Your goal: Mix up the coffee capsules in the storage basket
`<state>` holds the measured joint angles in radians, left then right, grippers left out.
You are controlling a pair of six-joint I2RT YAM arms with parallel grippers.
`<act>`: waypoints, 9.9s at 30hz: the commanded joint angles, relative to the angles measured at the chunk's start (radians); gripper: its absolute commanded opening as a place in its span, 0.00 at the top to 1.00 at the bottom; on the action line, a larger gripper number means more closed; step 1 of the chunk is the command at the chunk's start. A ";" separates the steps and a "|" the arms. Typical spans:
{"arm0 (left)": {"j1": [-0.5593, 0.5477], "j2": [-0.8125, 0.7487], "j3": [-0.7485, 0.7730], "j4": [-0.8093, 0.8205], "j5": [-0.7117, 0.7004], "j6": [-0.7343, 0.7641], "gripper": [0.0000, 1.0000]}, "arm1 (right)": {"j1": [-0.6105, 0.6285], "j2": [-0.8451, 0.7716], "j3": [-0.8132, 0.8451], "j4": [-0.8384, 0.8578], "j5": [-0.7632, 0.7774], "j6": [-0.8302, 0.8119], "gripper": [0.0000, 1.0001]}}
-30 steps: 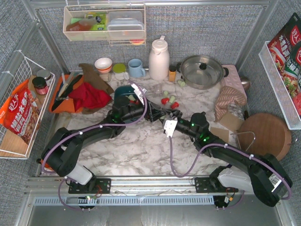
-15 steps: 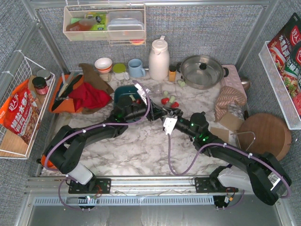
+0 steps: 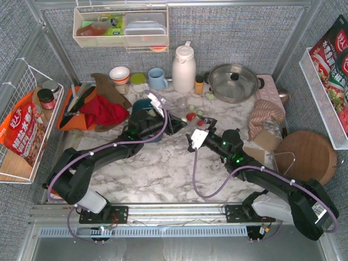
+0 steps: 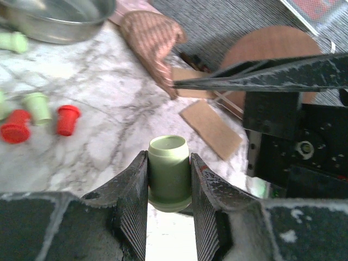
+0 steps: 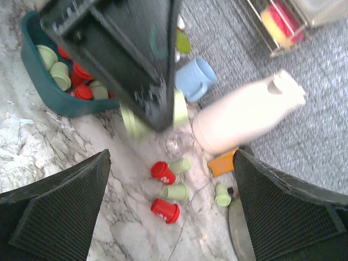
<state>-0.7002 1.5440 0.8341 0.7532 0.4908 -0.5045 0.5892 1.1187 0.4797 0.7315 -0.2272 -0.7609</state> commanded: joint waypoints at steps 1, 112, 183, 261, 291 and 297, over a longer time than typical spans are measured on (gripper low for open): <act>0.085 -0.027 0.005 -0.111 -0.134 0.021 0.67 | -0.024 -0.018 0.031 -0.084 0.063 0.121 0.01; 0.237 -0.097 0.007 -0.326 -0.359 0.067 0.01 | -0.246 0.973 1.054 -1.167 0.253 0.426 0.45; 0.159 -0.032 0.064 -0.237 -0.264 0.040 0.71 | -0.123 0.128 0.205 -0.210 -0.027 0.252 0.01; 0.141 0.007 0.071 -0.187 -0.182 0.028 0.01 | -0.270 0.378 0.143 0.287 -0.320 0.283 0.61; 0.057 0.037 0.002 0.238 0.067 -0.172 0.23 | -0.118 0.157 0.018 0.415 -0.252 0.329 0.61; 0.039 0.059 0.017 0.256 0.092 -0.176 0.41 | -0.117 0.160 0.026 0.416 -0.248 0.371 0.60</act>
<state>-0.6529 1.5921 0.8421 0.9485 0.5529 -0.6807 0.4702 1.2781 0.4965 1.1313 -0.4736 -0.4347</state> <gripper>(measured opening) 0.629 0.542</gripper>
